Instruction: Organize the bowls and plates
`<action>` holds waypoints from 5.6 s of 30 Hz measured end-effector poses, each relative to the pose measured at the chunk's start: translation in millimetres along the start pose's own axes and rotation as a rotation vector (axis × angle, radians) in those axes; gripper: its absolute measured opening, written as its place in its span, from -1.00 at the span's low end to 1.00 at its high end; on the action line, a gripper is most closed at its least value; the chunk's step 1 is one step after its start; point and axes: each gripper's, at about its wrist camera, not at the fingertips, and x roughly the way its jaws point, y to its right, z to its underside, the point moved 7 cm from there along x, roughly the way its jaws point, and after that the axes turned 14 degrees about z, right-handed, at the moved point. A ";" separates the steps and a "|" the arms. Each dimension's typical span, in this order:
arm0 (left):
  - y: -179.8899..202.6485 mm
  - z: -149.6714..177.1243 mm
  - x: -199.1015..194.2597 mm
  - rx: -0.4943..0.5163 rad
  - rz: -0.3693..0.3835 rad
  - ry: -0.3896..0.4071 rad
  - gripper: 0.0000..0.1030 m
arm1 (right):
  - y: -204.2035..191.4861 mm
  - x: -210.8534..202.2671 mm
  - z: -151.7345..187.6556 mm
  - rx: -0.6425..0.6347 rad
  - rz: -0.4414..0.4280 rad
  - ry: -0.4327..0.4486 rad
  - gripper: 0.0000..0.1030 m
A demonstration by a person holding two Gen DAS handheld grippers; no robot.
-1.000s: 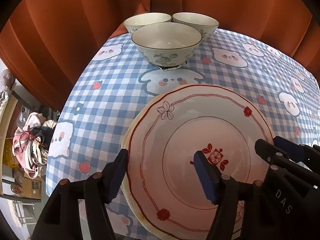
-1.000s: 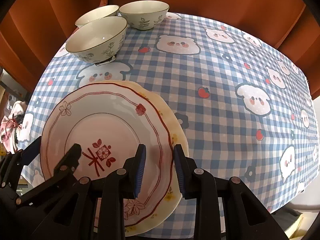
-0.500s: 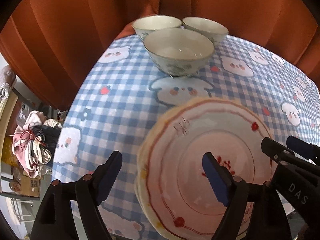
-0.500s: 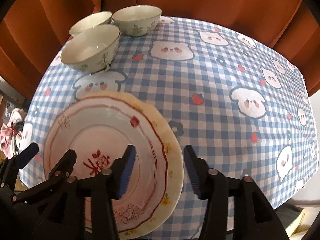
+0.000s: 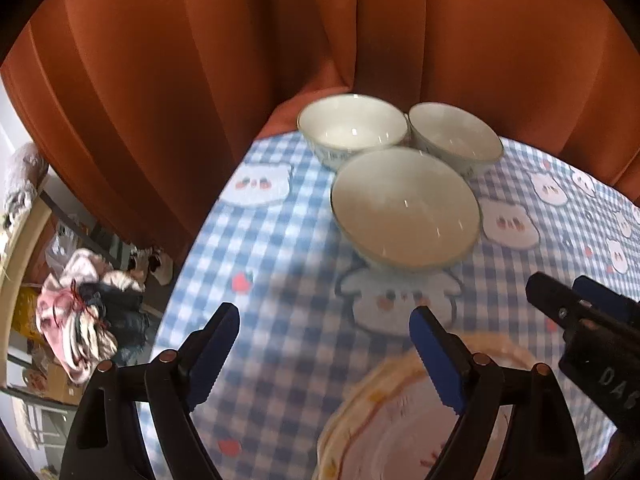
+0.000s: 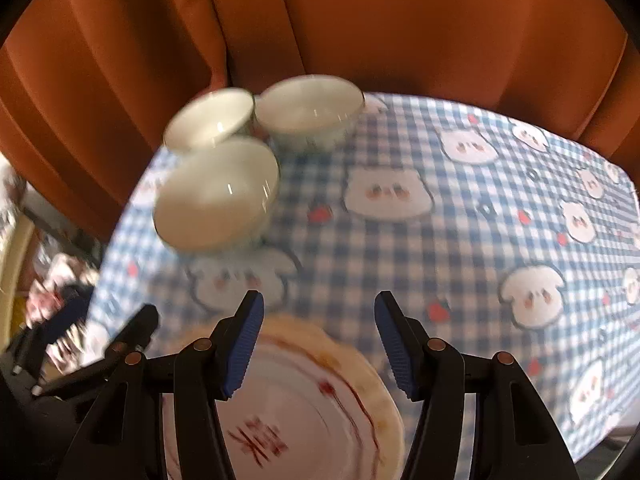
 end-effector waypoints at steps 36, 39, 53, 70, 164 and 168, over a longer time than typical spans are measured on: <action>1.3 -57.5 94.5 -0.023 0.005 -0.048 -0.44 | -61.2 94.4 -81.6 -0.055 -0.030 0.013 -0.62; 2.8 -56.7 92.4 -0.022 0.012 -0.055 -0.44 | -61.4 93.7 -81.3 -0.061 -0.026 0.011 -0.62; 51.4 -52.8 52.5 0.050 0.098 -0.005 -0.44 | -16.4 47.7 -71.3 -0.003 0.046 0.056 -0.62; 161.1 7.7 -4.0 0.191 0.206 0.012 -0.44 | 98.9 -28.7 2.4 0.144 0.165 0.096 -0.62; -1.8 -110.0 17.5 0.104 0.106 0.097 0.67 | -53.1 -3.9 -99.5 0.117 0.104 0.152 0.60; -18.3 -122.8 36.4 0.082 0.072 0.091 0.56 | -64.6 6.4 -110.8 0.115 0.100 0.170 0.55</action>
